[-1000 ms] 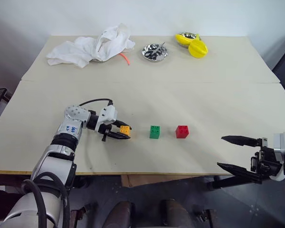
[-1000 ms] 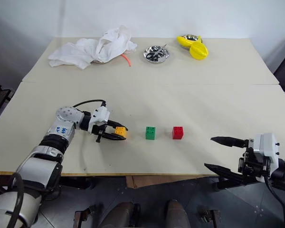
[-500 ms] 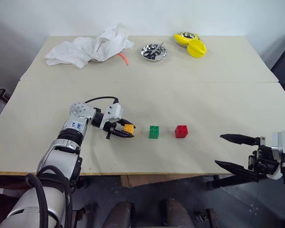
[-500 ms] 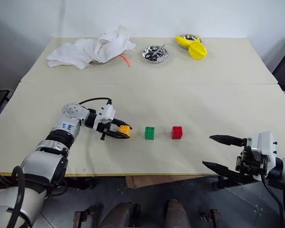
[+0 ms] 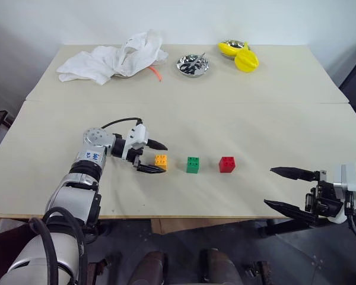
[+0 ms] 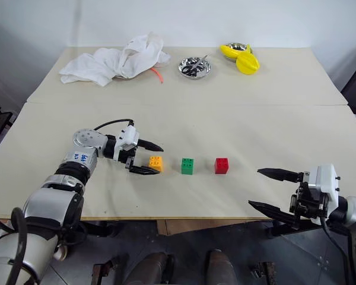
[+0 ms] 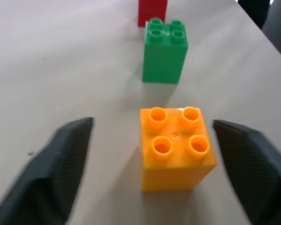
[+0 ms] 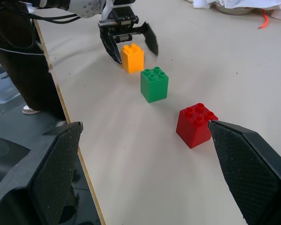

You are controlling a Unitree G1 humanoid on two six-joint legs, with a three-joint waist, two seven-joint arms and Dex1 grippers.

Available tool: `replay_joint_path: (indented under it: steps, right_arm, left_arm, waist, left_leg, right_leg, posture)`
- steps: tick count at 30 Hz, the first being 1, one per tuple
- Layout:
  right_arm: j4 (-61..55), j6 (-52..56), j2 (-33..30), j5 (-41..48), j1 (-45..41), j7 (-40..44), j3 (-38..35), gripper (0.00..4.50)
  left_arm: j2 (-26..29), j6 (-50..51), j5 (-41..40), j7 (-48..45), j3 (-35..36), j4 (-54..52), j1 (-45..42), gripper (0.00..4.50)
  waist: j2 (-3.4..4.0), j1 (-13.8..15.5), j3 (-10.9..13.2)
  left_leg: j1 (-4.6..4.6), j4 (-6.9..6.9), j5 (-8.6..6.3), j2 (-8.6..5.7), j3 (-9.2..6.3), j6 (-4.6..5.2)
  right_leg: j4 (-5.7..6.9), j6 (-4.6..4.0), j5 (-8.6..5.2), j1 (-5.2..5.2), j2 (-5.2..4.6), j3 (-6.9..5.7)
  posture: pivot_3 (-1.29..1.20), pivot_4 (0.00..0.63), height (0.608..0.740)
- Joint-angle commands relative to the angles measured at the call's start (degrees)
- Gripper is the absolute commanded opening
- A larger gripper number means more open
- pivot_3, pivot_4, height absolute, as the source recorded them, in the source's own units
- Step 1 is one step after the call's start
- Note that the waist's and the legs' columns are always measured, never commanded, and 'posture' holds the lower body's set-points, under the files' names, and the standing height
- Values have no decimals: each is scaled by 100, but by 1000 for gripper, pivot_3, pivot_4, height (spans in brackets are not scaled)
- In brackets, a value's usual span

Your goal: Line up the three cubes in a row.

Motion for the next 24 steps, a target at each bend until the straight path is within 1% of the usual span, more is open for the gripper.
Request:
replay_joint_path:
  steps: [1, 3, 6, 10, 12, 14, 16, 19, 24]
  right_arm:
    - [-53, -86, 43, 37, -68, 27, 11, 4500]
    - [-5, -111, 55, 13, -103, 46, 42, 4500]
    - [170, -184, 25, -40, -191, 174, 117, 4500]
    - [432, -266, -47, -104, -387, 364, 211, 4500]
    - [653, -367, -118, -203, -508, 547, 276, 4500]
    - [927, -521, -172, -333, -621, 752, 336, 4500]
    - [1134, -602, -183, -383, -731, 867, 381, 4500]
    - [1372, -759, -206, -505, -854, 1066, 474, 4500]
    - [1681, -871, -162, -597, -1114, 1198, 613, 4500]
  left_arm:
    - [411, -99, -319, -268, 322, -533, 272, 4476]
    - [657, -101, -438, -373, 421, -809, 527, 4476]
    - [1156, 415, -954, -404, 774, -1933, 1384, 4476]
    - [1731, 1328, -1636, 137, 1396, -3753, 2934, 4476]
    - [1928, 1523, -1746, 540, 1814, -4672, 3942, 4476]
    - [1976, 1617, -1784, 1037, 2278, -5409, 4818, 4476]
    - [1945, 1840, -1924, 1434, 2647, -5963, 5398, 4476]
    - [1868, 2103, -2072, 1924, 3003, -6574, 5948, 4476]
    - [1841, 2299, -2201, 2196, 3210, -7196, 6606, 4476]
  waist:
    - [0, -15, 0]
    - [1, -49, -1]
    - [3, -104, -2]
    - [3, -154, -2]
    - [3, -158, -2]
    - [5, -148, -2]
    - [4, -111, -2]
    - [5, 8, -3]
    - [10, 1, -6]
  left_leg:
    - [0, 0, 0, 0, 0, 0]
    - [1, -6, 0, 5, 0, -1]
    - [3, -9, 0, 7, 0, -2]
    - [2, -12, 0, 7, -4, -1]
    - [2, -12, -1, 8, -8, 0]
    - [6, -16, -2, 7, -9, 1]
    - [8, -16, -3, 8, -9, 2]
    - [8, -12, -2, 7, -15, 2]
    - [12, -19, -3, 6, -12, 2]
  right_leg:
    - [1, 0, 0, 0, -2, 1]
    - [1, 0, 0, -5, -3, 3]
    - [4, -1, 0, -7, -5, 5]
    - [1, -2, -1, -6, -16, 36]
    - [-1, -4, -1, -4, -17, 48]
    - [-7, -4, -2, 1, -20, 55]
    - [-40, -5, -2, 6, -19, 54]
    - [-48, -5, -2, 15, -20, 51]
    - [-51, -6, -2, 15, -21, 54]
  posture:
    - [0, 150, 740]
    - [0, 150, 740]
    - [0, 150, 740]
    - [0, 150, 740]
    - [0, 150, 740]
    - [0, 150, 740]
    - [0, 150, 740]
    - [0, 150, 740]
    - [0, 150, 740]
